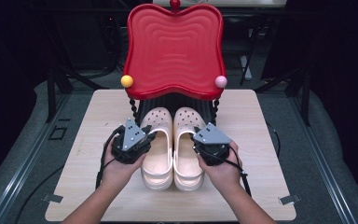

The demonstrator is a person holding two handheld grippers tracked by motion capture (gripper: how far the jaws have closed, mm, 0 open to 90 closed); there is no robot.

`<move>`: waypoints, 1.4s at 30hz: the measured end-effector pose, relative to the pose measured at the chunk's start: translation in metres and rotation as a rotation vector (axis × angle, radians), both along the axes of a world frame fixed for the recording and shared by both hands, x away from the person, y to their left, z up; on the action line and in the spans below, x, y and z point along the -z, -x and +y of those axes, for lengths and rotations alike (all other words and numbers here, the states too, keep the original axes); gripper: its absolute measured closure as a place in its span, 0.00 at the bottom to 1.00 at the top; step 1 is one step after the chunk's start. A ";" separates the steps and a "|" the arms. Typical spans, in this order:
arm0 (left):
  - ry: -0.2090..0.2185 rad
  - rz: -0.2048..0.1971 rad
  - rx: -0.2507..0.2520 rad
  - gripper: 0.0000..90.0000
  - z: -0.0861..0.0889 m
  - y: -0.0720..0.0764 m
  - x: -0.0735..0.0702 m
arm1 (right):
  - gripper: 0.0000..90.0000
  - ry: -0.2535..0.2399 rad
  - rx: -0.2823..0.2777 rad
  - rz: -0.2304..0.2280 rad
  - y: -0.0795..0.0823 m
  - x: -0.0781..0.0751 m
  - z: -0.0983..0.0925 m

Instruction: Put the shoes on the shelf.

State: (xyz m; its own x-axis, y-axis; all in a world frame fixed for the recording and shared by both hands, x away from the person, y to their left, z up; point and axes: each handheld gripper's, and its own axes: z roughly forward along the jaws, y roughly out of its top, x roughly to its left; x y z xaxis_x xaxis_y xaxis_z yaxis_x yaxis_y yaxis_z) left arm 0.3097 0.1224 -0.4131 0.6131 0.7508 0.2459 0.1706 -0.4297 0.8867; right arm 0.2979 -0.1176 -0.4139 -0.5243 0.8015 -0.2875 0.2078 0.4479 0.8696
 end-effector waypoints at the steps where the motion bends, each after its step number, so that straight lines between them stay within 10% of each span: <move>1: 0.000 0.000 0.000 0.81 0.000 0.000 0.000 | 0.84 0.000 0.000 0.000 0.000 0.000 0.000; 22: -0.015 -0.057 -0.049 0.82 -0.011 -0.071 -0.005 | 0.85 -0.016 0.078 -0.042 -0.066 -0.003 0.003; 37: -0.049 -0.040 -0.035 0.79 -0.009 -0.064 0.016 | 0.79 0.044 0.070 -0.020 -0.066 0.013 0.006; 42: 0.006 -0.006 -0.048 0.68 -0.004 -0.064 0.018 | 0.71 0.017 0.053 0.005 -0.065 0.011 0.004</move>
State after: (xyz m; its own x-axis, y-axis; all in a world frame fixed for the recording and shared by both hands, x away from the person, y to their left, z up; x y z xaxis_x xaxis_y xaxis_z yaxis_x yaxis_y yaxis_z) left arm 0.3739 0.1181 -0.4313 0.5748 0.7807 0.2453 0.1854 -0.4162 0.8902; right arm 0.3629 -0.1139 -0.4253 -0.4830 0.8231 -0.2986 0.2359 0.4507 0.8610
